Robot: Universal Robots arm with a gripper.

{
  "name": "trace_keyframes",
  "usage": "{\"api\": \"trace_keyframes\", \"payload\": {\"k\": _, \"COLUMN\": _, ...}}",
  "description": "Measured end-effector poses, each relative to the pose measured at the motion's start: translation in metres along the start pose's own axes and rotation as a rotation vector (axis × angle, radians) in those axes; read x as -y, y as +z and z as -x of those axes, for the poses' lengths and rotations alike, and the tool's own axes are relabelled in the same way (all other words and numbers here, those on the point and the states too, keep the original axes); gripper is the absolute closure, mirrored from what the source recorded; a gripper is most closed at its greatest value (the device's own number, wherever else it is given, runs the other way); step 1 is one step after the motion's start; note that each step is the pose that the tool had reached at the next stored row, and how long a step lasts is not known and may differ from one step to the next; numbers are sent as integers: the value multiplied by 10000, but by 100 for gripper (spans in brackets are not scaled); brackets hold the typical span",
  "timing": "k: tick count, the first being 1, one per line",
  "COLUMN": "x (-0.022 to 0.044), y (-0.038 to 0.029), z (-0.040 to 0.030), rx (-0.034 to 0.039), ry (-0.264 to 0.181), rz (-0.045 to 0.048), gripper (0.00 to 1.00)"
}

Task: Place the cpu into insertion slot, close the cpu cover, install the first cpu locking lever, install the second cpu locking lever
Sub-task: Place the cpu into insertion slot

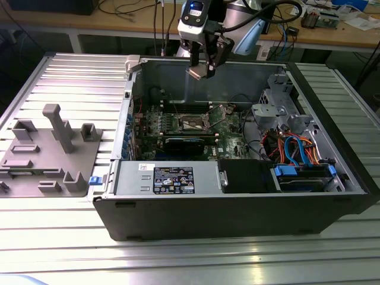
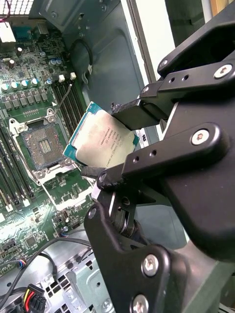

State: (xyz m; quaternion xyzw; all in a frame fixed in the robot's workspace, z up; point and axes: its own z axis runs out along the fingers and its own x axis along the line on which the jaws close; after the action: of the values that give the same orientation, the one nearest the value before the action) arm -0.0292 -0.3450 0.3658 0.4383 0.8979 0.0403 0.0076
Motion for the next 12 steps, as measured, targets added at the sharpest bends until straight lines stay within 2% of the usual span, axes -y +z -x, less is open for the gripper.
{"api": "trace_keyframes", "payload": {"k": 12, "x": -1, "y": 0, "z": 1, "rx": 3, "ry": 38, "rz": 0, "gripper": 46}}
